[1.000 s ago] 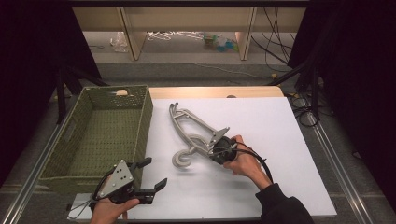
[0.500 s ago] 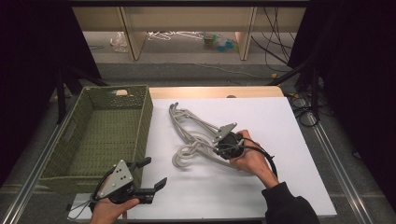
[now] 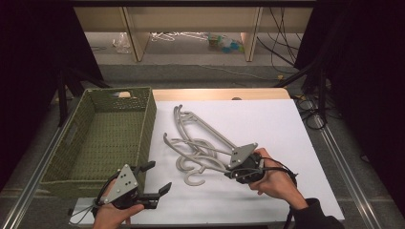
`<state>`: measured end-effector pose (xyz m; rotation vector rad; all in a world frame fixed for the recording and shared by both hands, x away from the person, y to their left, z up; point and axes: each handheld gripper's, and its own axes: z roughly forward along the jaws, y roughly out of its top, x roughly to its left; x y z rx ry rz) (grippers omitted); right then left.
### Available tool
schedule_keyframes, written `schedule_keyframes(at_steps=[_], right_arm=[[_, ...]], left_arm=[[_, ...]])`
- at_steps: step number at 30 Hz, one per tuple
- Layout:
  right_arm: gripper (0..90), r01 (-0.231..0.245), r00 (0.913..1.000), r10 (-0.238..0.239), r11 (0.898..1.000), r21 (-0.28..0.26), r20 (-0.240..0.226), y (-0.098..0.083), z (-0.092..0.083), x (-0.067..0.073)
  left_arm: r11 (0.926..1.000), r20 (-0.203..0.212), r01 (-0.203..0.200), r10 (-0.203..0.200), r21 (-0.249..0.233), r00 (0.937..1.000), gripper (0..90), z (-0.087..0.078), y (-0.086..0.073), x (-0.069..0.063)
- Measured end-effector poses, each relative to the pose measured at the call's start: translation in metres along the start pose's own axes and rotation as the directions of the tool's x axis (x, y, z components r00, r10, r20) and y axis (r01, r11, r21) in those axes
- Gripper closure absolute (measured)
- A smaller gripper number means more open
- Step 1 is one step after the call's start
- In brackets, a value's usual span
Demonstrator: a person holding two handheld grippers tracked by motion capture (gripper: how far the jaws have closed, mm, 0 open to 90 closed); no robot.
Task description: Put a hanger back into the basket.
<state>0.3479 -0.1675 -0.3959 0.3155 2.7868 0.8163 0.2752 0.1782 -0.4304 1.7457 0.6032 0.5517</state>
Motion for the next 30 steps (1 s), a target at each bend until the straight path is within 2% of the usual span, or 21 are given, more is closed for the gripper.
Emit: schedule_keyframes(at_steps=[5,10,15,16,17,18,19,20,21,22,24,25,27,28,29,30], right_arm=[[82.5,-0.009,0.9995,0.008,0.999,-0.034,-0.030,-0.007,-0.006,0.011],[82.5,-0.009,0.9978,0.006,0.999,-0.049,-0.066,-0.010,-0.010,0.022],[82.5,0.016,0.9936,-0.022,0.999,-0.052,-0.111,-0.009,-0.013,0.032],[82.5,0.019,0.9924,-0.025,0.999,-0.051,-0.120,-0.009,-0.013,0.033],[82.5,0.023,0.9922,-0.029,0.999,-0.049,-0.121,-0.009,-0.013,0.035],[82.5,0.029,0.9908,-0.035,0.998,-0.048,-0.131,-0.009,-0.013,0.036],[82.5,0.029,0.9902,-0.035,0.998,-0.046,-0.135,-0.009,-0.013,0.037],[82.5,0.033,0.9890,-0.040,0.998,-0.046,-0.143,-0.009,-0.013,0.038],[82.5,0.034,0.9885,-0.040,0.998,-0.046,-0.146,-0.009,-0.013,0.038],[82.5,0.032,0.9873,-0.038,0.998,-0.046,-0.154,-0.009,-0.012,0.039],[82.5,0.036,0.9855,-0.043,0.998,-0.049,-0.164,-0.009,-0.011,0.039],[82.5,0.041,0.9844,-0.049,0.998,-0.051,-0.169,-0.009,-0.011,0.039],[82.5,0.039,0.9840,-0.047,0.998,-0.050,-0.172,-0.009,-0.012,0.040],[82.5,0.037,0.9838,-0.046,0.998,-0.052,-0.173,-0.009,-0.012,0.040],[82.5,0.037,0.9834,-0.046,0.998,-0.053,-0.176,-0.009,-0.012,0.040],[82.5,0.039,0.9829,-0.048,0.998,-0.054,-0.178,-0.009,-0.012,0.039]], left_arm=[[0.9979,-0.016,-0.053,0.054,0.037,0.9984,17.7,0.003,0.000,-0.003],[0.9963,0.009,-0.069,0.069,0.052,0.9976,19.2,0.016,0.002,-0.009],[0.9798,0.070,-0.165,0.158,0.113,0.9850,25.0,0.033,0.001,-0.018],[0.9766,0.088,-0.177,0.167,0.121,0.9819,25.8,0.037,0.000,-0.019],[0.9704,0.107,-0.198,0.184,0.138,0.9771,25.8,0.041,0.000,-0.019],[0.9676,0.121,-0.198,0.180,0.157,0.9762,26.7,0.044,-0.001,-0.020],[0.9571,0.136,-0.222,0.199,0.186,0.9704,28.3,0.048,-0.002,-0.022],[0.9536,0.139,-0.232,0.207,0.192,0.9683,29.8,0.049,-0.003,-0.023],[0.9488,0.155,-0.247,0.219,0.197,0.9634,30.1,0.052,-0.003,-0.025],[0.9457,0.181,-0.260,0.226,0.195,0.9572,32.3,0.054,-0.003,-0.027],[0.9341,0.205,-0.297,0.257,0.198,0.9445,34.7,0.059,-0.002,-0.030],[0.9294,0.220,-0.310,0.266,0.200,0.9385,39.5,0.060,-0.001,-0.031],[0.9197,0.233,-0.334,0.286,0.206,0.9295,41.1,0.064,-0.001,-0.033],[0.9114,0.252,-0.354,0.299,0.210,0.9204,44.1,0.067,-0.001,-0.034],[0.9074,0.264,-0.365,0.307,0.208,0.9144,47.5,0.069,0.000,-0.035],[0.8981,0.275,-0.384,0.322,0.214,0.9059,48.9,0.070,0.000,-0.036]])
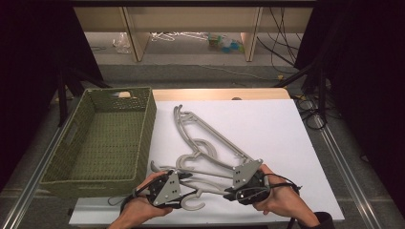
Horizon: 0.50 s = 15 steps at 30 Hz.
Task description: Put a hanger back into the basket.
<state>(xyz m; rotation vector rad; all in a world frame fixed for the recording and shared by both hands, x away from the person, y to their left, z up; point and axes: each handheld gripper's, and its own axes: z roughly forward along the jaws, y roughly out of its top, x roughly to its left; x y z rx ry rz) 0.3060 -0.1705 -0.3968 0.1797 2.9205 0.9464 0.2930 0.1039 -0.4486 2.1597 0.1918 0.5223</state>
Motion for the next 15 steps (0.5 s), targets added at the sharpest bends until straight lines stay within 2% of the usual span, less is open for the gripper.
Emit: schedule_keyframes(at_steps=[5,10,12,14,15], right_arm=[[82.4,0.004,1.0000,-0.004,1.000,0.001,-0.009,-0.001,0.000,0.000],[82.0,0.007,0.9999,-0.007,1.000,-0.001,-0.013,-0.003,-0.005,-0.002],[81.2,0.009,0.9999,-0.009,1.000,-0.001,-0.013,-0.004,-0.008,-0.002],[79.6,0.012,0.9999,-0.012,1.000,-0.012,0.000,-0.005,-0.012,-0.004],[78.7,0.011,0.9999,-0.011,1.000,-0.020,0.008,-0.006,-0.014,-0.004]], left_arm=[[0.9991,0.034,-0.036,0.036,0.021,0.9988,62.7,0.005,0.005,0.001],[0.9908,0.069,-0.125,0.121,0.054,0.9903,68.3,0.005,0.016,0.001],[0.9886,0.083,-0.140,0.135,0.054,0.9873,70.1,0.005,0.020,0.001],[0.9834,0.094,-0.174,0.169,0.050,0.9811,71.9,0.003,0.025,0.001],[0.9845,0.100,-0.168,0.162,0.051,0.9817,73.1,0.003,0.026,0.001]])
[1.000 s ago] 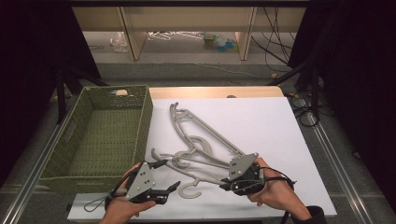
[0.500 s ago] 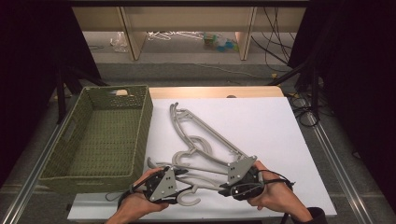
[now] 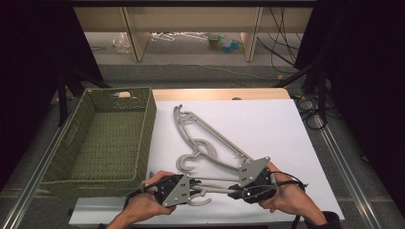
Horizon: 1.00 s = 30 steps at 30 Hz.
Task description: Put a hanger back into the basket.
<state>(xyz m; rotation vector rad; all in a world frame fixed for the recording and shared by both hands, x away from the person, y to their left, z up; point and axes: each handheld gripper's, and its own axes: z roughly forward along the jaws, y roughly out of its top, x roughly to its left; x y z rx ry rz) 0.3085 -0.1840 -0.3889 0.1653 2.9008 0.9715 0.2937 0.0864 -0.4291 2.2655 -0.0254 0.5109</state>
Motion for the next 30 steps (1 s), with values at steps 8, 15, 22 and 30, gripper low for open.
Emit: schedule_keyframes(at_steps=[8,15,22,30], right_arm=[[71.6,-0.032,0.9979,0.034,0.999,-0.030,0.056,-0.002,-0.009,-0.004],[46.3,-0.128,0.9829,0.140,0.986,-0.108,0.119,0.003,-0.015,-0.003],[35.2,-0.210,0.9391,0.277,0.931,-0.298,0.203,0.001,-0.037,0.001],[32.0,-0.250,0.9275,0.321,0.914,-0.321,0.192,-0.018,-0.040,0.017]], left_arm=[[0.9977,0.051,0.061,-0.059,-0.032,0.9970,78.8,-0.009,0.015,0.000],[0.9738,0.053,0.227,-0.227,0.006,0.9723,79.0,-0.014,0.008,0.008],[0.9079,0.013,0.419,-0.418,-0.024,0.9082,79.1,-0.043,0.005,0.020],[0.8354,-0.043,0.541,-0.546,-0.098,0.8364,79.0,-0.088,0.003,0.044]])
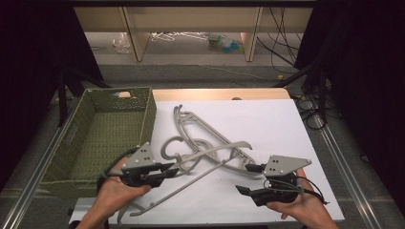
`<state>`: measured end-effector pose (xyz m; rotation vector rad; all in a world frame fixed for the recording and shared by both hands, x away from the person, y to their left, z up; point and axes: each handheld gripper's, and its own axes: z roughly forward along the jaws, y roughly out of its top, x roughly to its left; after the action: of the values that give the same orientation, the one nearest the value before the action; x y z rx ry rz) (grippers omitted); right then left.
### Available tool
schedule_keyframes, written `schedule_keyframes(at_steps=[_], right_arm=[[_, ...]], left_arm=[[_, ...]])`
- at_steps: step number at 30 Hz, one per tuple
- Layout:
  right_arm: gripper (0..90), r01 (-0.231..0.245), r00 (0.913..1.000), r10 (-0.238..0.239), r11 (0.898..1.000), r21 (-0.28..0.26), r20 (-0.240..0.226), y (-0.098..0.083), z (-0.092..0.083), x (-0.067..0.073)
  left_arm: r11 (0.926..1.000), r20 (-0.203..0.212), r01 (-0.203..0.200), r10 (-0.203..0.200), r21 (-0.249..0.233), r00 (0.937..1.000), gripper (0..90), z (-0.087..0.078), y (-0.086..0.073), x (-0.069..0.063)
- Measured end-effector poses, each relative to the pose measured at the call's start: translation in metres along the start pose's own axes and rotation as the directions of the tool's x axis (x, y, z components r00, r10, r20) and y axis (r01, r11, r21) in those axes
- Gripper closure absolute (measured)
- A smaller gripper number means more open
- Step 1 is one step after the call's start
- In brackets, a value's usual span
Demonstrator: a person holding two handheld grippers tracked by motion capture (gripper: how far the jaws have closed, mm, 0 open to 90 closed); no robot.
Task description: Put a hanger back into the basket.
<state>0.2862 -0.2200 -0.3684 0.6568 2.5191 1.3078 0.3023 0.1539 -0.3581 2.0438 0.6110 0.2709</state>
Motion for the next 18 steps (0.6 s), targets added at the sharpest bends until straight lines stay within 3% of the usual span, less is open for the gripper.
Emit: schedule_keyframes(at_steps=[3,5,8,10,12,16,18], right_arm=[[31.9,-0.014,0.9998,0.014,1.000,0.021,-0.010,-0.010,0.004,0.000],[31.8,-0.018,0.9998,0.019,0.999,0.029,-0.012,-0.016,0.007,-0.002],[30.9,-0.039,0.9988,0.041,0.998,0.043,-0.028,-0.022,0.012,-0.004],[30.0,-0.043,0.9987,0.044,0.998,0.039,-0.027,-0.024,0.014,-0.004],[27.7,-0.048,0.9985,0.049,0.998,0.034,-0.022,-0.026,0.016,-0.006],[25.7,-0.055,0.9983,0.056,0.998,0.036,-0.019,-0.029,0.021,-0.008],[25.6,-0.061,0.9979,0.062,0.997,0.042,-0.018,-0.030,0.023,-0.008]], left_arm=[[0.9992,-0.028,0.028,-0.029,-0.027,0.9992,79.0,-0.023,0.011,0.010],[0.9991,-0.041,0.026,-0.027,-0.034,0.9988,79.0,-0.036,0.019,0.017],[0.9980,-0.077,0.044,-0.048,-0.045,0.9959,79.0,-0.060,0.032,0.033],[0.9961,-0.121,0.056,-0.064,-0.069,0.9907,79.0,-0.075,0.039,0.047],[0.9953,-0.175,0.062,-0.074,-0.074,0.9817,79.1,-0.089,0.044,0.063],[0.9947,-0.278,0.058,-0.080,-0.085,0.9572,79.0,-0.111,0.043,0.102],[0.9945,-0.304,0.067,-0.089,-0.081,0.9486,79.1,-0.116,0.040,0.114]])
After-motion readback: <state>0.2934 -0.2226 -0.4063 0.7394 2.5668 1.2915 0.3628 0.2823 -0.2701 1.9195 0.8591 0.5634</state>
